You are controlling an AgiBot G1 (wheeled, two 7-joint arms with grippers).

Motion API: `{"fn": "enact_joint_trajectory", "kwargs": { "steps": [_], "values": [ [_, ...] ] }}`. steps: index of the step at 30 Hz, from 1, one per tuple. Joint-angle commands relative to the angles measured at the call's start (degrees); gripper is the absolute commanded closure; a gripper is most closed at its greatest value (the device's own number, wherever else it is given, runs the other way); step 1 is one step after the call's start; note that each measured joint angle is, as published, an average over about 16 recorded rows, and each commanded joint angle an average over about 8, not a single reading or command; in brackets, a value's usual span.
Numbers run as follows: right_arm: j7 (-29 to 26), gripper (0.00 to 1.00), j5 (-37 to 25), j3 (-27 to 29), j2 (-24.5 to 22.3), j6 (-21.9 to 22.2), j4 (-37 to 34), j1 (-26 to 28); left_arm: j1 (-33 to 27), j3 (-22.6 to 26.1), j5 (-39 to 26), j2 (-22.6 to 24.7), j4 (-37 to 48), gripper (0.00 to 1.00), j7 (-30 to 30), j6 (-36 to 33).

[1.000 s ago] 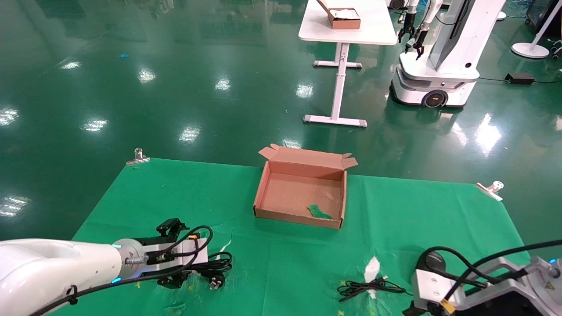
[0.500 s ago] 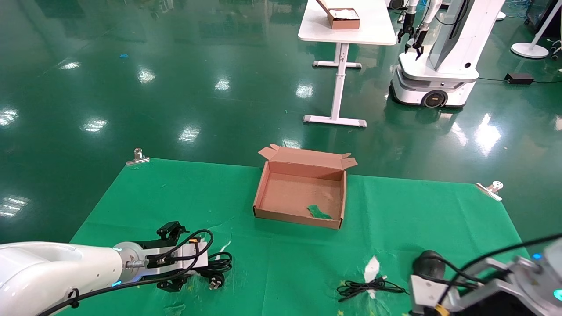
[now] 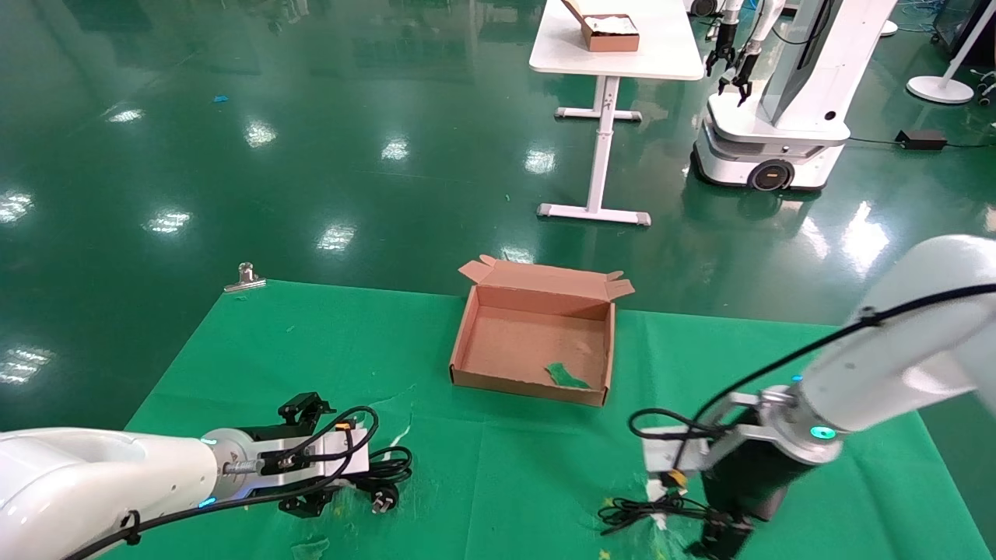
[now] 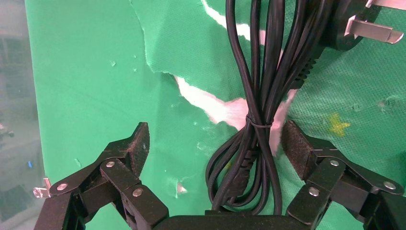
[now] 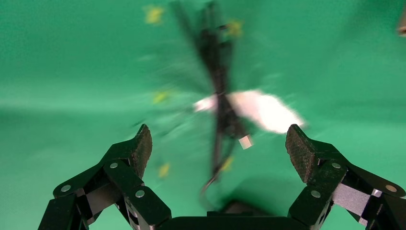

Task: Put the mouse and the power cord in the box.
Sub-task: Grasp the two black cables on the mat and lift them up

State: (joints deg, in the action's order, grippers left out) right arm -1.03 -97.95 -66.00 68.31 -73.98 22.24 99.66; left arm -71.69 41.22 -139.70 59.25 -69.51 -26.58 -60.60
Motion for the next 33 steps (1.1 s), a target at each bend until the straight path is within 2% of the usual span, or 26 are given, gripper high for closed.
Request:
{"fn": "enact_joint_trajectory", "kwargs": {
  "steps": [1,6,11,14,24,33],
  "values": [
    [1.76,0.00,-0.52,-0.02,2.59,2.88,-3.78,0.19,0.00,0.00,0.00,0.00,0.00,0.00,0.00,0.00],
    [3.98,0.00,0.06,0.87,5.87,9.54,-9.16,-0.69,0.00,0.00,0.00,0.00,0.00,0.00,0.00,0.00],
    [5.88,0.00,1.60,1.97,7.35,11.71,-12.53,-1.15,0.00,0.00,0.00,0.00,0.00,0.00,0.00,0.00],
    [6.74,0.00,2.59,2.56,7.53,10.62,-13.91,-0.84,0.00,0.00,0.00,0.00,0.00,0.00,0.00,0.00],
    [8.80,0.00,5.14,3.90,7.13,2.71,-16.84,0.40,0.00,0.00,0.00,0.00,0.00,0.00,0.00,0.00],
    [9.68,0.00,6.29,4.72,7.31,5.32,-18.66,0.12,0.00,0.00,0.00,0.00,0.00,0.00,0.00,0.00]
  ]
}}
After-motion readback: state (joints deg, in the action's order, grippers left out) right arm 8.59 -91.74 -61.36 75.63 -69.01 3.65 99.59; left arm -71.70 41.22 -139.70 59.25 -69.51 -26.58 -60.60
